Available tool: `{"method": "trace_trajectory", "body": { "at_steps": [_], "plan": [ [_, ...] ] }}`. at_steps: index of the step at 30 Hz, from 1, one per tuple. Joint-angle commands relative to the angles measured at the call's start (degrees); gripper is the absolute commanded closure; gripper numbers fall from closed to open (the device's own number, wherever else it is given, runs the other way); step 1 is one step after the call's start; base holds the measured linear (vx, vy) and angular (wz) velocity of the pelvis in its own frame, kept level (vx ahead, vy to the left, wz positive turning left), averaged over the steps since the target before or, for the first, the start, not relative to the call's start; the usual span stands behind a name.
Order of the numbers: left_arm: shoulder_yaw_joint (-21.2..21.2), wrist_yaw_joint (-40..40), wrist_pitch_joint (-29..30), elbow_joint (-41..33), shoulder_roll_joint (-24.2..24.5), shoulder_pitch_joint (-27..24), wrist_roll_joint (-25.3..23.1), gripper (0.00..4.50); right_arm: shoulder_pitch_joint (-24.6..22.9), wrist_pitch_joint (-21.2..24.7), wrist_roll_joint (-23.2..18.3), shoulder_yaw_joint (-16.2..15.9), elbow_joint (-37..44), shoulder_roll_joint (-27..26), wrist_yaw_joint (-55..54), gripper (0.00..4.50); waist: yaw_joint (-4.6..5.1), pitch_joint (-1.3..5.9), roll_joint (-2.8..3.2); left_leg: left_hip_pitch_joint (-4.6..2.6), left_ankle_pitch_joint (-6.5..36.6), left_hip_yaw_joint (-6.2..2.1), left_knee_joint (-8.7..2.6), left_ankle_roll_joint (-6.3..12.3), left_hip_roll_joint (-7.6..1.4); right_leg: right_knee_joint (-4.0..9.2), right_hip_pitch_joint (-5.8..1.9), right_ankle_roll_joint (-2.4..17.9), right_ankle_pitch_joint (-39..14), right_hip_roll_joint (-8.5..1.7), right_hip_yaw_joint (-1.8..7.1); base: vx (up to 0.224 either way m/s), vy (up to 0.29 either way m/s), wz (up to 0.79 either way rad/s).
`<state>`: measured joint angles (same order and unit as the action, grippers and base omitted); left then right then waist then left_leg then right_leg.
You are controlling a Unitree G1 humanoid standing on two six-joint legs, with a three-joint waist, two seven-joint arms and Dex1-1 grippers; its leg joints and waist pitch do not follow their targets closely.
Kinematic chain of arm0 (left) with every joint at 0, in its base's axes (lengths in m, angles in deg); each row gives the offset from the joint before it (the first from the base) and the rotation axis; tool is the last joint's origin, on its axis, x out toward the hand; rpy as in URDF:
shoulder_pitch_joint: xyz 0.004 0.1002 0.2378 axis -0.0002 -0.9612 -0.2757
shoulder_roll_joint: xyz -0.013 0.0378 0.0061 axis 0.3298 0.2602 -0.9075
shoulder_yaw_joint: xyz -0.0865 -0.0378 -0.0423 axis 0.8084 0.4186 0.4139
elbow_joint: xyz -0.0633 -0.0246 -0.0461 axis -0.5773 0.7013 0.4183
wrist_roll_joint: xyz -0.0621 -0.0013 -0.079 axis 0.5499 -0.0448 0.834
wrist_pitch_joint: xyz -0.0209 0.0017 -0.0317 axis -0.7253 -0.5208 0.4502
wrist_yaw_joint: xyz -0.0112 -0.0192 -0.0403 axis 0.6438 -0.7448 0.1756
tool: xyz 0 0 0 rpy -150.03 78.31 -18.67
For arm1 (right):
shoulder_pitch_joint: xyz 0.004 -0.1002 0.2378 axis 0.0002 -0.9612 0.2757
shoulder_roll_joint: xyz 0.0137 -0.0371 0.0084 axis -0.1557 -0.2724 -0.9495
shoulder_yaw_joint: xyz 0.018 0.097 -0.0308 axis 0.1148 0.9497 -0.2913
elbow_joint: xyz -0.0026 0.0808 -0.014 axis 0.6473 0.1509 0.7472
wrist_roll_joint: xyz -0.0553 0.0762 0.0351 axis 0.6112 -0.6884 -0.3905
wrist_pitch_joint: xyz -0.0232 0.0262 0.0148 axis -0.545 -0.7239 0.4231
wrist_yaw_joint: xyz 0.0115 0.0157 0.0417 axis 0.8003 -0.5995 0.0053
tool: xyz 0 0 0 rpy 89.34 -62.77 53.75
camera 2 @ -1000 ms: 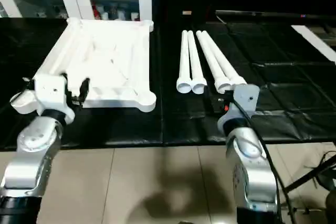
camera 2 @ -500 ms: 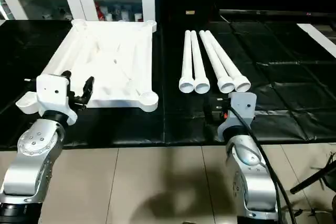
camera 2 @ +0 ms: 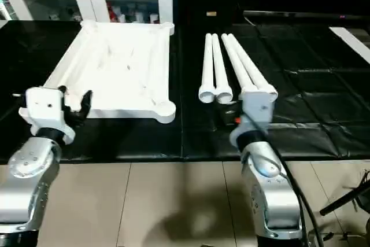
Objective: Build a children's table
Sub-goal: Move to table
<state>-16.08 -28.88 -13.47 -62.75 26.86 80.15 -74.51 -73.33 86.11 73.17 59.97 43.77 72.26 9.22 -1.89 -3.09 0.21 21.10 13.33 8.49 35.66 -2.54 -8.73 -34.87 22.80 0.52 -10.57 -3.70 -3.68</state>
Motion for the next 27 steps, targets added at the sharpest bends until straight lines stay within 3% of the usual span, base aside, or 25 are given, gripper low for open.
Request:
{"method": "trace_trajectory", "body": {
  "at_steps": [1,2,4,5,6,7,8,9,10,11,12,13,15,16,17,18,19,20,21,22,23,24,25,26,27],
  "plan": [
    [0.6,-0.2,1.0,-1.4,0.3,0.3,0.2,1.43,1.9,-0.5,-1.4,0.3,0.5,-0.4,0.5,0.09,0.05,3.24,0.06,2.16,4.6,-3.99,-4.76,12.38,-2.46,3.59,-4.69,11.9,-8.5,-6.33,0.38,-0.016,-0.01,0.29],
    [0.7,-0.2,1.3,-1.7,0.6,0.4,0.3,1.43,2.7,0.1,-0.3,0.1,0.3,0.0,-0.6,0.09,-0.32,3.36,0.21,2.11,4.9,-4.05,-4.54,12.76,-2.25,3.86,-4.94,12.0,-10.0,-6.49,-0.1,-0.002,-0.011,0.46],
    [0.8,-0.2,1.6,-1.9,0.8,0.6,0.3,1.43,3.2,0.5,0.1,0.1,-0.2,0.0,-1.5,0.09,-0.4,2.82,0.65,1.67,11.2,-4.53,-4.61,11.45,-2.12,4.79,-5.2,11.1,-19.1,-6.75,-1.3,0.002,-0.021,0.49],
    [0.8,-0.2,1.6,-1.9,0.8,0.6,0.3,1.43,3.3,0.6,0.0,0.2,-0.3,-0.1,-1.5,0.09,-0.46,2.14,0.75,0.89,18.4,-4.52,-4.92,8.58,-2.07,5.89,-5.19,9.8,-27.7,-6.72,-2.12,0.023,-0.029,0.53],
    [0.9,-0.2,1.7,-1.9,0.9,0.8,0.3,1.43,3.4,0.5,-0.3,0.0,-0.8,-0.4,-1.4,0.09,-0.45,1.86,0.99,0.75,21.9,-4.59,-5.02,6.99,-2.17,6.4,-5.75,9.1,-31.7,-6.87,-2.58,0.036,-0.019,0.55],
    [0.9,-0.2,1.9,-1.9,1.0,1.0,0.2,1.43,3.4,0.3,-0.5,-0.1,-1.2,-0.7,-1.0,0.09,-0.22,1.29,1.25,0.47,27.6,-4.67,-5.2,4.05,-1.97,7.46,-6.66,7.1,-38.7,-6.87,-3.64,0.036,-0.019,0.55],
    [0.9,-0.1,2.2,-2.1,1.0,1.2,0.2,1.43,3.5,0.5,-1.1,-0.3,-1.6,-1.5,-0.5,0.09,-0.38,1.23,1.59,0.4,28.7,-4.71,-5.25,2.42,-1.74,8.14,-7.39,5.8,-41.0,-7.09,-3.77,0.047,-0.01,0.58],
    [0.9,-0.1,2.2,-2.1,1.0,1.2,0.2,1.43,3.5,0.5,-1.1,-0.3,-1.6,-1.6,-0.4,0.09,-0.23,1.18,1.52,0.1,29.1,-4.83,-5.41,2.04,-1.79,8.29,-7.56,5.7,-40.8,-6.97,-4.02,0.072,-0.009,0.59],
    [0.7,0.0,2.2,-2.3,1.0,1.1,0.1,1.43,3.5,1.1,-2.6,0.2,-1.8,-2.8,-0.5,0.09,0.89,0.86,1.72,-5.16,34.5,-4.63,-5.91,-0.91,-4.68,7.59,-4.07,6.6,-34.8,-4.61,-2.74,0.072,-0.009,0.59],
    [0.7,0.0,2.1,-2.3,0.9,0.9,0.0,1.43,3.5,1.0,-2.8,0.4,-2.0,-3.2,-0.8,0.09,0.85,1.07,1.91,-5.99,37.1,-4.76,-6.76,-2.08,-5.22,6.73,-4.1,7.1,-30.8,-3.86,-2.43,0.082,-0.003,0.38],
    [0.6,0.0,2.2,-2.4,0.9,0.8,0.0,1.43,3.7,1.0,-2.8,0.6,-2.3,-3.4,-1.4,0.09,1.09,1.41,1.64,-6.32,37.1,-5.18,-8.21,-1.83,-5.95,4.74,-4.13,8.3,-22.0,-3.16,-1.62,0.086,0.012,0.12],
    [0.6,0.0,2.2,-2.4,0.9,0.8,0.0,1.43,3.7,1.0,-2.8,0.6,-2.3,-3.4,-1.4,0.09,1.2,1.69,1.76,-6.27,35.2,-4.99,-8.4,-1.19,-5.79,4.23,-4.38,8.9,-18.5,-3.14,-1.39,0.086,0.012,0.12],
    [0.4,0.0,2.8,-2.8,1.0,0.7,0.0,1.43,4.1,0.5,0.0,-0.2,-3.7,-2.7,-3.3,0.09,0.87,2.83,1.48,-4.1,22.0,-3.07,-7.68,2.59,-3.84,4.47,-6.8,11.0,-8.4,-4.02,-0.13,0.096,0.013,-0.03],
    [-0.4,0.8,3.1,-2.9,1.2,1.7,0.2,1.43,4.2,-2.4,0.9,0.4,-4.3,-2.5,-3.7,0.09,0.06,4.16,0.96,-1.33,8.0,-1.49,-5.83,5.94,-1.74,4.46,-10.07,11.2,-0.3,-4.64,0.52,0.083,0.009,-0.05],
    [-0.6,0.9,3.1,-2.8,1.2,1.9,0.2,1.43,4.3,-2.8,1.1,0.3,-4.3,-2.2,-3.5,0.09,-0.57,4.42,0.8,-0.4,0.3,-0.75,-4.82,8.95,-0.81,4.48,-10.61,11.2,2.6,-4.82,0.76,0.077,0.005,0.0],
    [-0.7,0.9,3.2,-2.8,1.3,2.1,0.1,1.43,4.3,-3.1,1.3,0.3,-4.3,-1.9,-3.2,0.09,-0.64,4.54,0.66,-0.02,-2.0,-0.77,-4.52,10.02,-0.71,4.24,-10.93,11.1,3.5,-4.62,0.73,0.112,0.006,0.04],
    [-1.1,1.1,3.2,-2.4,1.1,2.8,0.1,1.43,4.2,-3.9,0.3,0.6,-4.2,-1.8,-1.6,0.09,-0.69,4.85,0.67,-0.07,-6.2,-1.0,-4.2,11.87,-0.62,3.68,-11.1,10.6,5.4,-3.76,0.24,0.112,0.006,0.04],
    [-1.3,1.1,3.2,-2.2,0.9,3.2,0.1,1.43,4.3,-4.2,-0.7,1.0,-4.1,-2.0,-0.8,0.09,-0.36,4.94,0.96,-1.09,-10.3,-1.57,-4.01,14.09,-0.75,2.8,-10.37,10.1,7.2,-2.63,-0.47,0.113,0.008,0.02],
    [-1.4,1.2,2.8,-1.7,0.8,3.8,0.1,1.43,4.5,-5.6,-0.2,1.4,-4.5,-2.1,-1.4,0.09,0.15,5.12,1.2,-3.29,-15.0,-2.64,-3.84,17.59,-1.41,1.71,-8.8,9.4,7.5,-1.6,-1.16,0.117,0.001,0.05],
    [-1.5,1.4,2.2,-0.9,0.6,4.3,0.1,1.43,4.7,-5.2,-0.4,2.3,-4.6,-2.8,-2.6,0.09,0.59,5.01,1.34,-4.74,-17.1,-3.45,-3.77,20.04,-1.92,1.05,-7.38,8.8,6.6,-1.12,-1.41,0.117,0.001,0.05],
    [-1.5,1.4,2.0,-0.6,0.5,4.4,0.1,1.43,4.8,-4.6,-0.5,2.7,-4.6,-3.0,-3.4,0.09,1.65,5.31,1.33,-8.64,-22.5,-5.96,-3.17,25.68,-3.78,-0.71,-3.38,6.8,2.9,-0.96,-1.35,0.09,-0.021,0.04],
    [-1.5,1.3,1.9,-0.4,0.5,4.5,0.1,1.43,4.9,-4.3,-0.6,2.9,-4.6,-3.1,-3.7,0.09,1.98,5.13,1.76,-10.31,-22.8,-7.07,-3.07,27.57,-4.9,-1.34,-1.02,6.0,-0.6,-1.5,-1.0,0.06,-0.038,0.0],
    [-1.6,1.2,1.8,0.1,0.4,4.6,0.0,1.43,4.7,-1.7,0.5,2.4,-4.1,-2.5,-5.1,0.09,1.95,4.82,1.28,-10.54,-22.2,-7.48,-2.63,29.0,-5.02,-1.46,-0.05,4.7,-2.5,-2.79,0.35,0.06,-0.038,0.0],
    [-1.7,1.3,2.2,-0.1,0.3,4.9,0.3,1.43,4.8,-1.6,0.2,2.6,-3.4,-2.5,-5.3,0.09,0.64,4.26,-0.57,-4.7,-17.8,-3.29,-1.22,25.76,-0.27,1.12,-5.7,5.7,3.9,-3.89,2.95,0.07,-0.036,0.05],
    [-1.7,1.5,2.5,-0.3,0.2,5.0,0.6,1.43,5.0,-1.2,-1.6,3.6,-2.9,-3.4,-5.6,0.09,-0.46,4.6,-1.86,-0.79,-13.8,-1.3,0.73,23.68,3.49,1.51,-10.14,7.3,10.6,-3.29,5.32,0.063,-0.014,0.19]
  ]
}}
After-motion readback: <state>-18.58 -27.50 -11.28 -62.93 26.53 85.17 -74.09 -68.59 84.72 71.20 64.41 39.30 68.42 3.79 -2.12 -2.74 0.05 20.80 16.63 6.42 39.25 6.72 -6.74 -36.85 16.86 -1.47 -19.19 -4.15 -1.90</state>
